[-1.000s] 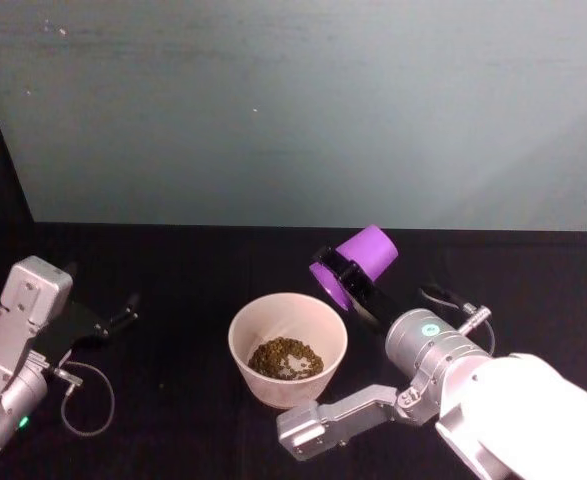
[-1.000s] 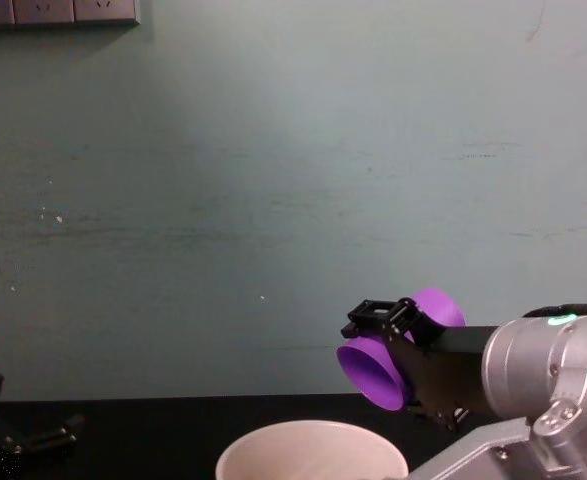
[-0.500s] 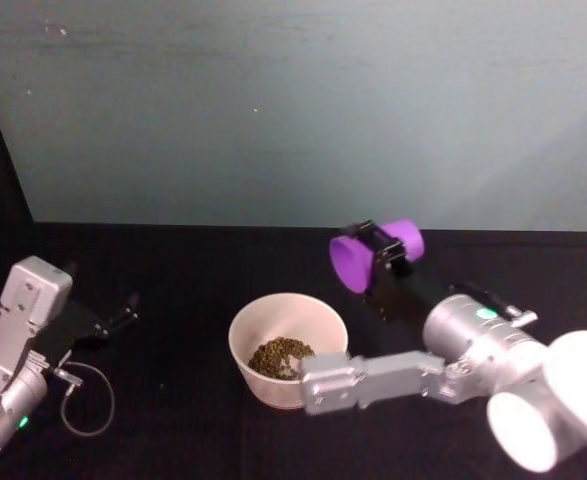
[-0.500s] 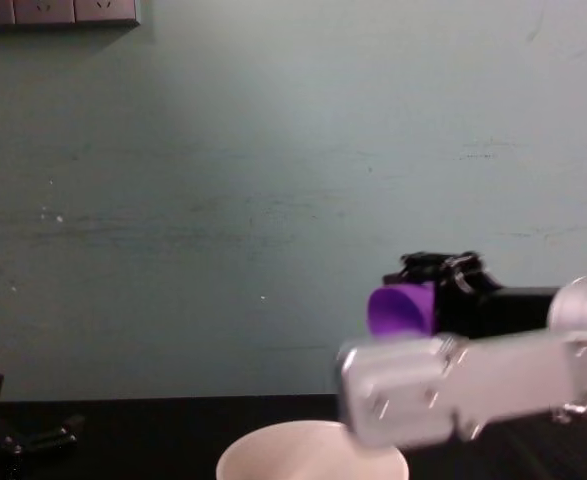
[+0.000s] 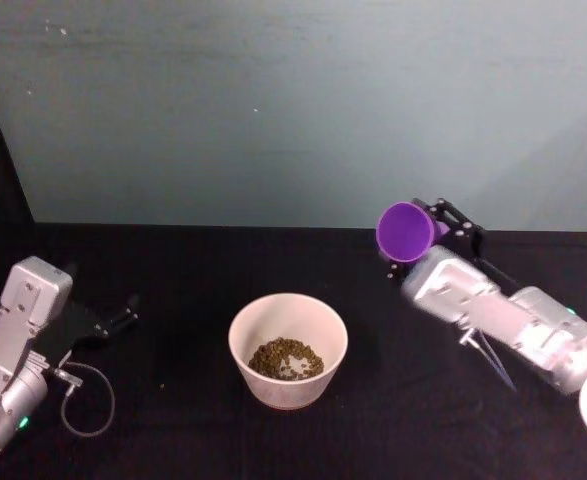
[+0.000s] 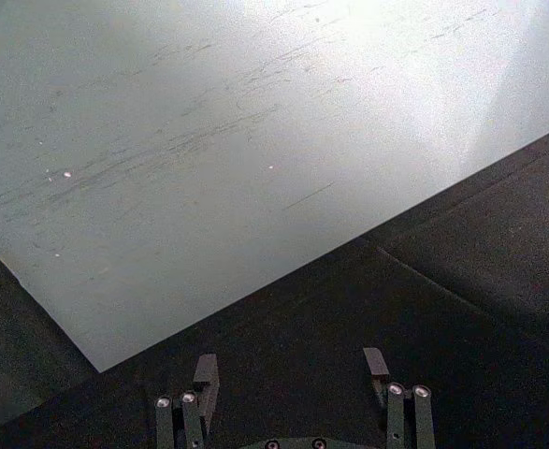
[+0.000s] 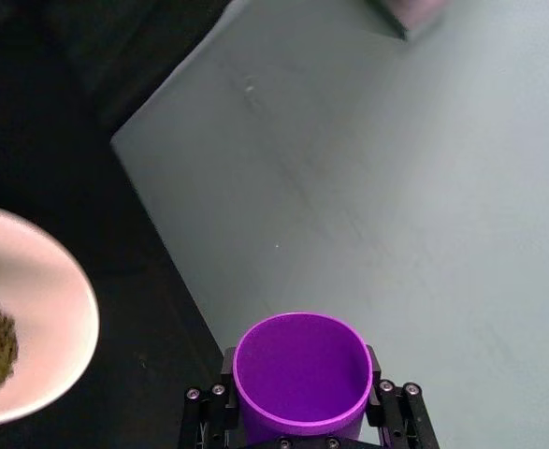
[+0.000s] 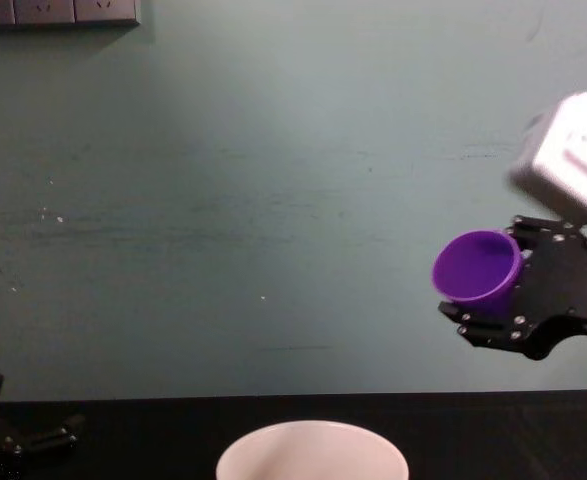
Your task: Pick up the cup and pour the mung beans from the cup into the bowl.
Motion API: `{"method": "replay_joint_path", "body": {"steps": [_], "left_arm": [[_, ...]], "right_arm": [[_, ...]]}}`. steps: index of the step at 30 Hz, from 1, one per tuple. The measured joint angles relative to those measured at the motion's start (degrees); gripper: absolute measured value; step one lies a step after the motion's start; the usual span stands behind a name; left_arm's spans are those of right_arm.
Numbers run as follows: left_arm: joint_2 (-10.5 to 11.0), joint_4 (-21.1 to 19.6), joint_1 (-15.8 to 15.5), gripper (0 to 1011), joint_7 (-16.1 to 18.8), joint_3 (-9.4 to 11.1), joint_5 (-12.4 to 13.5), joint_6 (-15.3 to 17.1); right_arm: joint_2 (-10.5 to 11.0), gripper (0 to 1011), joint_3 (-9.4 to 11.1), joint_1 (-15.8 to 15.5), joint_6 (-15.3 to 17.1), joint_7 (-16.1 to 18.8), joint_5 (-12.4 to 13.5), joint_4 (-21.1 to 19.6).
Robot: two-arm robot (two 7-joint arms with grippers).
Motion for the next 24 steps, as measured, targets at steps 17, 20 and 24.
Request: {"method": "replay_joint_path", "body": {"steps": [17, 20, 24], "left_arm": [[0.0, 0.0, 0.0, 1000, 0.0, 0.0, 0.0, 0.0], [0.0, 0.0, 0.0, 1000, 0.0, 0.0, 0.0, 0.0], [0.0, 0.0, 0.0, 1000, 0.0, 0.0, 0.0, 0.0]], "right_arm": [[-3.3, 735, 7.7, -4.1, -6.6, 1.9, 19.3, 5.3], [-3.7, 736, 8.0, -4.4, -7.0, 2.3, 21.1, 6.2], [-4.1, 736, 8.3, -4.9, -7.4, 2.7, 22.9, 7.0]]}}
